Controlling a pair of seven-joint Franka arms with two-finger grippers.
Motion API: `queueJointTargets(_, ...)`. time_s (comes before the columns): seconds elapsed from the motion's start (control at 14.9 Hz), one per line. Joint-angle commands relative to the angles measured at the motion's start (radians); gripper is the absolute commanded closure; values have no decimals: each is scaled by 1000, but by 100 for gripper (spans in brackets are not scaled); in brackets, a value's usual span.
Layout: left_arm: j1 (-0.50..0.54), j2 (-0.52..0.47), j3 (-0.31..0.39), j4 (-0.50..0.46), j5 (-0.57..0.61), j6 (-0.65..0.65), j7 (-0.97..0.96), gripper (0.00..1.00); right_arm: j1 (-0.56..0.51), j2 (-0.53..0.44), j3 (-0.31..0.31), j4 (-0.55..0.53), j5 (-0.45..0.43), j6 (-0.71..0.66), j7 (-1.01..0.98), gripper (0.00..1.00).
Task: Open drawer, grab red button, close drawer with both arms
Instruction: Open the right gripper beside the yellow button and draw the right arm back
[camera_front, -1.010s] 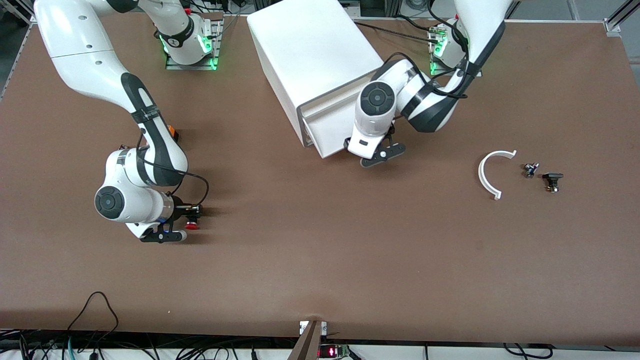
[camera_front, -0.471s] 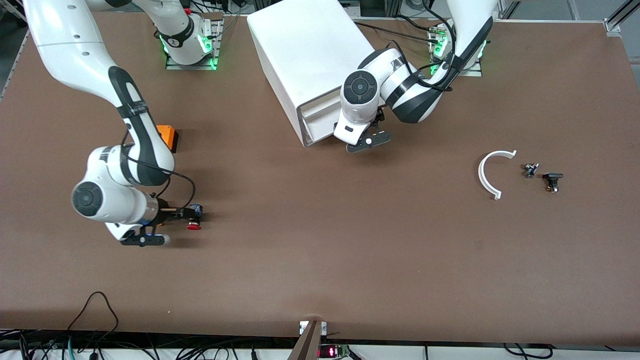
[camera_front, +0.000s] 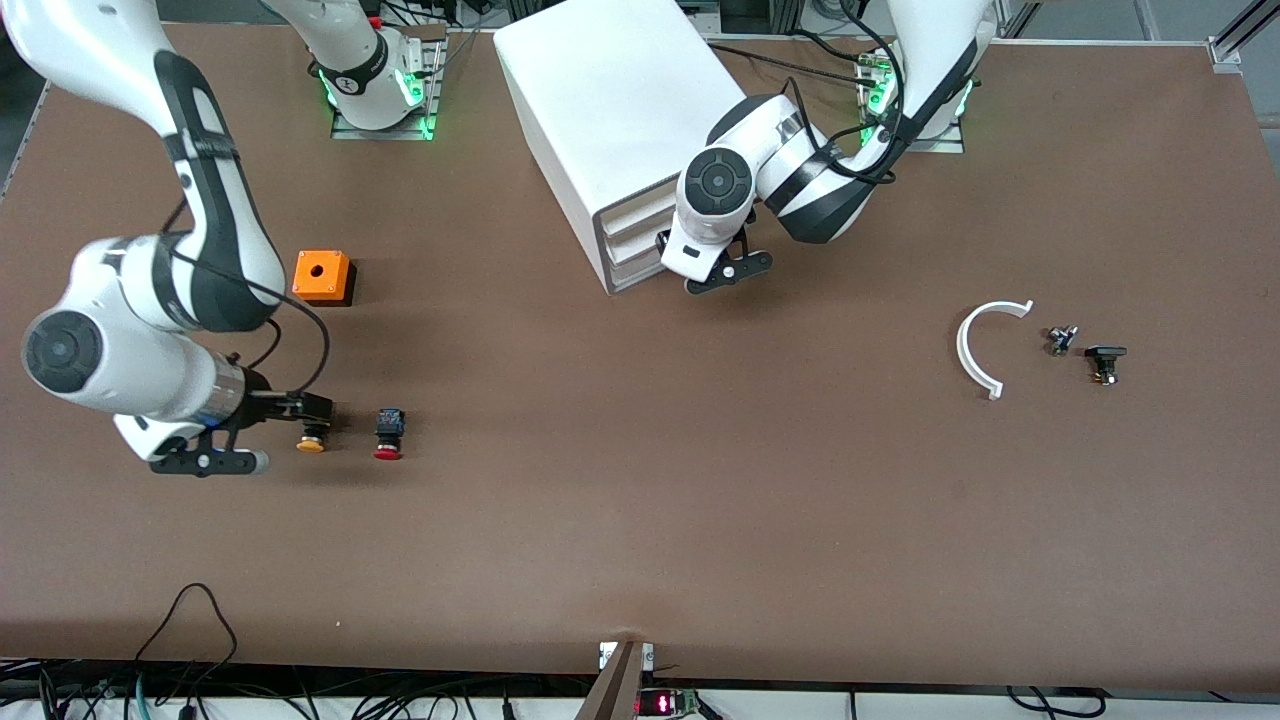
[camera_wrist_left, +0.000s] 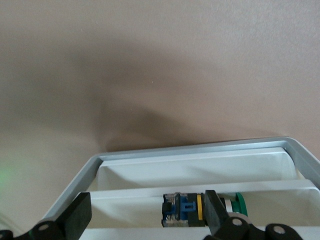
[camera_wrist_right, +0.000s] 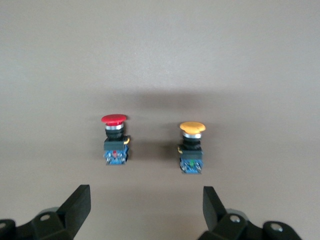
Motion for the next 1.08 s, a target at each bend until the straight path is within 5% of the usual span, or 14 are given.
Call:
queueJointTargets(0.0,1,7,-13,-2,-36,-10,-1,0,-5,-108,-3,-34,-13,-77,6,1)
queueJointTargets(0.34,3,7,-26,-2,-36,-36,5,0,-8,-214,-7,-32,-16,-161,46,1)
queueJointTargets(0.67,15,1,-28,14,-33,-70,10,0,-82,-306,66,-15,-17,-216,55,1)
queueJointTargets(1.01,58,-8,-26,84,-19,-177,113,0,-75,-318,74,124,-54,-417,67,1)
